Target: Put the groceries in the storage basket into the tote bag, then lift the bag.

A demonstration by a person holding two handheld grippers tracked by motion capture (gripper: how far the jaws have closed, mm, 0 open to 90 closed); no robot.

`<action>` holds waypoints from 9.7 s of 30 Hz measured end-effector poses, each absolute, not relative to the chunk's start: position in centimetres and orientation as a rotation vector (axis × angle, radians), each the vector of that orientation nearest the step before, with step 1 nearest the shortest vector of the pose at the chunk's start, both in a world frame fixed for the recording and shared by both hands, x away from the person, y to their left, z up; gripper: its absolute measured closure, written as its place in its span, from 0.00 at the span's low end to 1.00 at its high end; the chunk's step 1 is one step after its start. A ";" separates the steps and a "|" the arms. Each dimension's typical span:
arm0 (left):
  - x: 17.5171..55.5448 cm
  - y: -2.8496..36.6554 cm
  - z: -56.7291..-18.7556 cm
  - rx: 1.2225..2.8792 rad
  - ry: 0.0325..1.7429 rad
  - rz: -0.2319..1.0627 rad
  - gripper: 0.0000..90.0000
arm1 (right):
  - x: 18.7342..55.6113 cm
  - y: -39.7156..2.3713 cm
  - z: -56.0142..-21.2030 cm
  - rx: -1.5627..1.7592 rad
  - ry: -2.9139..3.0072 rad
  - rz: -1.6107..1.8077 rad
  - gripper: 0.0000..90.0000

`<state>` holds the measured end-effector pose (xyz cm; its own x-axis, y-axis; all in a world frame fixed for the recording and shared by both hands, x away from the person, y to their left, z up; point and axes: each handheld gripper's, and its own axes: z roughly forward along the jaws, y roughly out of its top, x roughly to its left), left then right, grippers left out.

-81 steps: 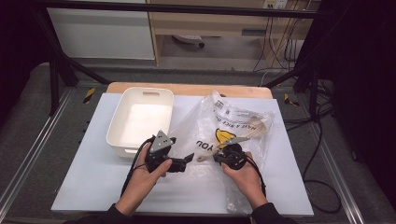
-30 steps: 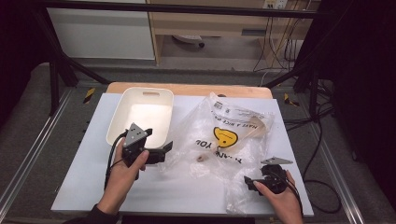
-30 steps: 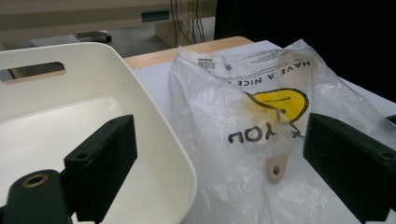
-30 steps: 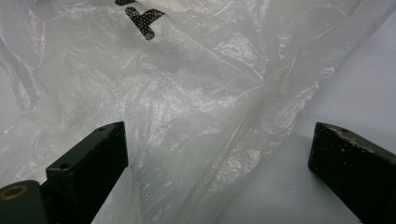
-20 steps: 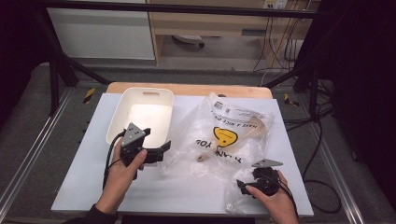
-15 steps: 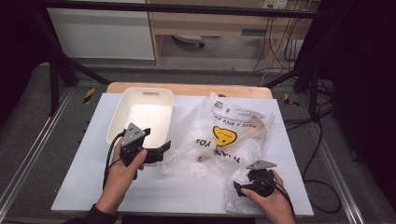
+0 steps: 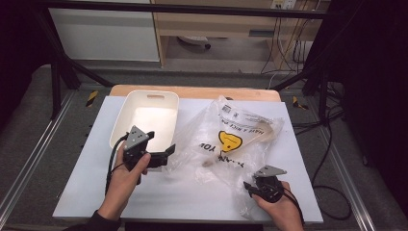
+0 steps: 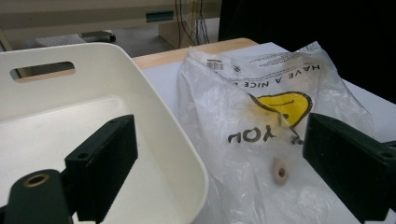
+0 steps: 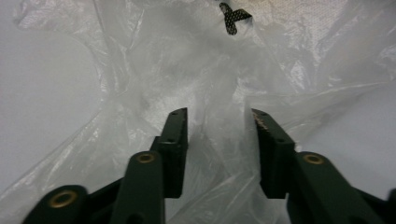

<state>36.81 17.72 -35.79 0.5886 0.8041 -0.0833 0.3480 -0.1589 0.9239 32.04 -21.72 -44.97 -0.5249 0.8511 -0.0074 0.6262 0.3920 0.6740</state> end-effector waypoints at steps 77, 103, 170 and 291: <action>33.8 11.4 -38.7 1.958 0.879 0.543 0.17 | 33.5 -30.7 -43.9 1.381 2.140 0.779 1.00; 35.1 9.6 -44.8 2.114 0.903 0.371 0.55 | 33.3 -31.1 -44.0 1.370 2.148 0.786 1.00; 35.7 11.1 -45.9 2.136 0.874 0.395 0.99 | 29.7 -26.6 -44.9 1.157 2.399 0.909 0.85; 48.7 13.5 -27.5 1.927 0.972 0.310 1.00 | 48.4 -29.6 -25.7 1.211 2.122 0.988 1.00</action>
<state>48.74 13.48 -27.54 0.6555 0.7363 -0.1677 0.5031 -0.2602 0.8241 48.42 -29.59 -25.74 -0.4786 0.8755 -0.0673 0.5121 0.3406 0.7885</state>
